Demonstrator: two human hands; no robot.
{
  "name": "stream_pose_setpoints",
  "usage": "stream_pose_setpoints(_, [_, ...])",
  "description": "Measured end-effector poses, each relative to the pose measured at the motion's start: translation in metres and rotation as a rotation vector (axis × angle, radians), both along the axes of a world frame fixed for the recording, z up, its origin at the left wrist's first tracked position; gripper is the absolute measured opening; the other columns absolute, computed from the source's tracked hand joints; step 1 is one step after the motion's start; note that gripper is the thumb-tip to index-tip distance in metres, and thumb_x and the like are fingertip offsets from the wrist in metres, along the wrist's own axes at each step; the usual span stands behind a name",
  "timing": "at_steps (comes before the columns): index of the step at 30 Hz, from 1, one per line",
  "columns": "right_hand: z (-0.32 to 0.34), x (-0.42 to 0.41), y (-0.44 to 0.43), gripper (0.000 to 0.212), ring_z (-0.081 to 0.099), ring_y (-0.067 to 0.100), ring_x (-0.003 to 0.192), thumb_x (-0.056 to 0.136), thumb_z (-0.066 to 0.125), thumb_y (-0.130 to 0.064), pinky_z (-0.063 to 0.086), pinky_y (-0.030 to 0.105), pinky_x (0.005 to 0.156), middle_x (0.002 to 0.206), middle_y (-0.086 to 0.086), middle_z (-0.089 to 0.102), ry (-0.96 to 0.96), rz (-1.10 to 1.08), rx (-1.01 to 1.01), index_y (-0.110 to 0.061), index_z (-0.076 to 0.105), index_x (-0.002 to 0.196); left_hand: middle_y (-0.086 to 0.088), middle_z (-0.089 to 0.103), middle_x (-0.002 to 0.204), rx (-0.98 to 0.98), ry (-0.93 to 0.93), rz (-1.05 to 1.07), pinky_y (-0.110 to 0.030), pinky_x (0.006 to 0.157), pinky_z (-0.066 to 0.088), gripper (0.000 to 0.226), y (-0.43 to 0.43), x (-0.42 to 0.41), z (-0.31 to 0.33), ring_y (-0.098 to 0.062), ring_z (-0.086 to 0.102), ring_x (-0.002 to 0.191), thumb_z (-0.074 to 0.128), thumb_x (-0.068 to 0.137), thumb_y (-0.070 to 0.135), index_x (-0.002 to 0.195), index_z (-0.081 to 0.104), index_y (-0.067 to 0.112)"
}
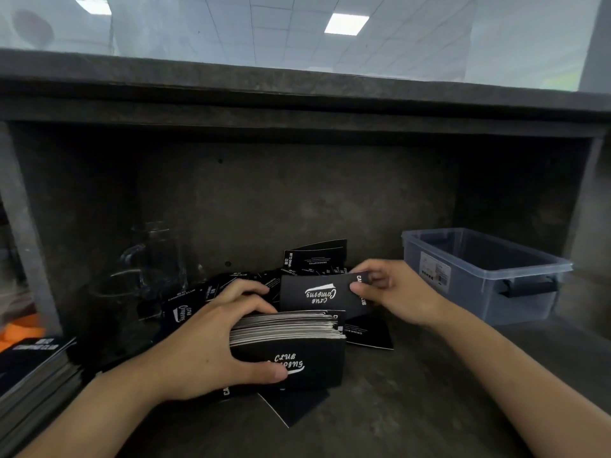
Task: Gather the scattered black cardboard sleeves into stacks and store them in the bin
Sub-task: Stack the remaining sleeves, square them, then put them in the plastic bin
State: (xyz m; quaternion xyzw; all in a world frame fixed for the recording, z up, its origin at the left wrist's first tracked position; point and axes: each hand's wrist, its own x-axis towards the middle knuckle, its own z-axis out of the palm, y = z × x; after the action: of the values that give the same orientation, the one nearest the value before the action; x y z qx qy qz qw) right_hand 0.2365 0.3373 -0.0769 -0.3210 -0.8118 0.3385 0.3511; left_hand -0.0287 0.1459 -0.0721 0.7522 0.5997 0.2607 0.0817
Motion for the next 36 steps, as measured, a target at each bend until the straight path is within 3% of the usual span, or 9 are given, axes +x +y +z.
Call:
stream_pose_setpoints(8, [0.021,-0.006,-0.017,0.026,0.073,0.007,0.081,0.085,0.078,-0.009,0.056,0.017,0.070,0.089,-0.001,0.079,0.593,-0.081,0.007,-0.013,0.070,0.110,0.047,0.023,0.139,-0.027,0.002,-0.003,-0.011,0.096,0.038,0.064,-0.001,0.000,0.001,0.024,0.034,0.122,0.081,0.062,0.073,0.117,0.057,0.051])
stream_pose_setpoints(14, [0.006,-0.024,-0.034,0.045,0.073,0.027,0.108,0.098,0.061,-0.004,0.058,0.040,0.095,0.117,0.014,0.075,0.331,0.197,-0.243,-0.016,0.047,0.139,0.044,0.027,0.140,-0.016,0.005,0.001,-0.006,0.093,0.035,0.063,-0.001,0.001,0.002,0.023,0.035,0.123,0.082,0.062,0.072,0.116,0.058,0.049])
stream_pose_setpoints(18, [0.002,-0.029,-0.040,0.043,0.071,0.018,0.112,0.105,0.051,-0.016,0.054,0.037,0.101,0.119,0.008,0.075,0.173,0.217,-0.216,-0.023,0.036,0.144,0.045,0.023,0.141,-0.034,0.013,0.028,-0.009,0.097,0.033,0.071,-0.002,0.000,0.003,0.020,0.034,0.128,0.082,0.059,0.074,0.118,0.052,0.051])
stream_pose_setpoints(20, [-0.002,-0.031,-0.045,0.031,0.068,0.010,0.114,0.109,0.041,-0.029,0.053,0.036,0.102,0.123,0.001,0.073,-0.044,0.233,-0.099,-0.022,0.050,0.137,0.043,0.026,0.143,-0.030,-0.034,0.042,-0.004,0.097,0.033,0.095,-0.002,0.001,0.003,0.023,0.032,0.128,0.086,0.056,0.072,0.134,0.035,0.057])
stream_pose_setpoints(22, [-0.005,-0.034,-0.051,0.047,0.062,0.005,0.122,0.107,0.032,-0.048,0.046,0.034,0.111,0.129,-0.008,0.069,-0.178,0.271,-0.063,-0.024,0.060,0.135,0.046,0.020,0.144,-0.034,-0.117,0.038,0.004,0.094,0.029,0.129,-0.003,0.003,0.002,0.031,0.026,0.127,0.090,0.055,0.065,0.149,0.004,0.060])
stream_pose_setpoints(24, [-0.005,-0.038,-0.057,0.052,0.059,0.000,0.125,0.106,0.028,-0.053,0.042,0.028,0.112,0.131,-0.014,0.067,-0.194,0.313,-0.059,-0.026,0.064,0.132,0.046,0.009,0.149,-0.030,-0.139,0.049,0.002,0.100,0.024,0.144,-0.003,0.005,0.002,0.030,0.020,0.130,0.092,0.054,0.062,0.147,-0.018,0.064])
stream_pose_setpoints(28, [0.000,-0.042,-0.061,0.030,0.061,-0.004,0.091,0.109,0.042,-0.030,0.046,0.018,0.083,0.093,-0.018,0.066,-0.142,0.339,0.041,-0.035,0.066,0.093,0.040,0.005,0.156,0.013,-0.134,0.063,-0.010,0.108,0.022,0.148,-0.003,0.008,0.003,0.022,0.019,0.139,0.094,0.050,0.062,0.147,-0.018,0.063])
stream_pose_setpoints(32, [-0.003,-0.043,-0.058,0.020,0.069,0.007,0.093,0.107,0.049,-0.023,0.054,0.024,0.078,0.098,-0.010,0.072,-0.091,0.294,0.079,-0.024,0.067,0.098,0.041,0.030,0.135,0.015,-0.176,0.102,-0.005,0.094,0.032,0.137,-0.003,0.006,0.006,0.029,0.034,0.117,0.095,0.046,0.060,0.143,-0.002,0.064])
stream_pose_setpoints(36, [0.003,-0.038,-0.056,0.021,0.069,0.005,0.100,0.107,0.049,-0.026,0.057,0.031,0.087,0.105,-0.012,0.073,-0.057,0.143,0.345,-0.024,0.069,0.114,0.033,0.034,0.146,0.001,-0.186,0.115,-0.021,0.111,0.032,0.144,-0.004,0.005,0.007,0.013,0.042,0.129,0.096,0.043,0.062,0.145,-0.006,0.064])
